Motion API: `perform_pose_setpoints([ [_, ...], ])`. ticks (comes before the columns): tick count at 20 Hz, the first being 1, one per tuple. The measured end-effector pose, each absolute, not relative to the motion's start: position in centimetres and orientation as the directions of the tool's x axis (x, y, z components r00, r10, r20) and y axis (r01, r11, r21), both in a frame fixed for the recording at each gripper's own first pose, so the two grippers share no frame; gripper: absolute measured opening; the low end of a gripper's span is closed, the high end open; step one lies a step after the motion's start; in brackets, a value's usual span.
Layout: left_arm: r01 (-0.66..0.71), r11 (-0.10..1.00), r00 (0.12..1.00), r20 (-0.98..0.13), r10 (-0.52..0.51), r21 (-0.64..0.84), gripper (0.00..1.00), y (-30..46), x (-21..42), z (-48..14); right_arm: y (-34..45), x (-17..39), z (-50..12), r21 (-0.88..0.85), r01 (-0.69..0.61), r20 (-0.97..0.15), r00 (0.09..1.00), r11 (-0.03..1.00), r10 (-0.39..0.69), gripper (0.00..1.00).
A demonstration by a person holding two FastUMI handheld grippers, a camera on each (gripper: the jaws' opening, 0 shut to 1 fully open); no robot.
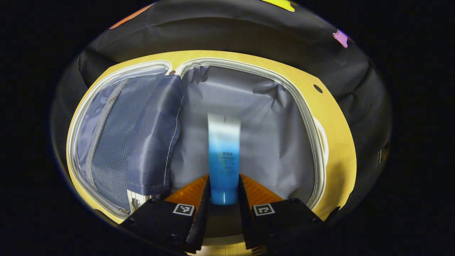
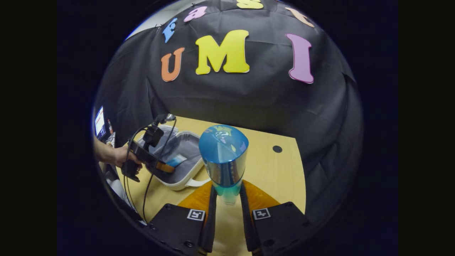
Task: First open the suitcase, pack the skin care products into it, and then close the suitcase.
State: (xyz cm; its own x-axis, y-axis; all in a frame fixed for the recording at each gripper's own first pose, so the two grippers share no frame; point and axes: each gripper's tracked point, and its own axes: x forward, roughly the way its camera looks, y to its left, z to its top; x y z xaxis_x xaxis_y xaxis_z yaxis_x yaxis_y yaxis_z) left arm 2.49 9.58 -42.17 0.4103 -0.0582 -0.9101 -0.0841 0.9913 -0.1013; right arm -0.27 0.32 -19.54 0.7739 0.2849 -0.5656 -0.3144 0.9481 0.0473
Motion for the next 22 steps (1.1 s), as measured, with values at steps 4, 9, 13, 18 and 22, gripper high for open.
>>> perform_pose_setpoints([
  [4, -0.099, 0.987, 0.413, -0.908, -0.073, -0.124, 0.48, 9.4, 2.4, -41.7, 3.6, -0.4, -19.8, 0.055, -0.371, -0.593, 0.735, 0.927, 0.329, 0.32],
  [9, -0.12, 0.981, 0.516, -0.854, -0.072, -0.155, 0.89, 9.9, 1.8, -37.2, 10.5, 1.2, -21.4, 0.119, -0.409, -0.636, 0.668, 0.905, 0.386, 0.32],
  [13, -0.162, 0.978, 0.652, -0.758, 0.004, -0.134, 0.93, 13.3, -0.4, -31.8, 17.3, 4.2, -24.7, 0.221, -0.367, -0.688, 0.598, 0.904, 0.411, 0.32],
  [18, -0.279, 0.947, 0.675, -0.734, 0.072, -0.163, 0.94, 18.7, -6.4, -30.2, 22.1, 5.6, -32.0, 0.279, -0.248, -0.807, 0.463, 0.928, 0.366, 0.32],
  [22, -0.357, 0.911, 0.652, -0.753, 0.086, -0.205, 0.94, 22.0, -9.9, -30.7, 23.5, 5.1, -34.7, 0.293, -0.155, -0.857, 0.395, 0.943, 0.331, 0.32],
])
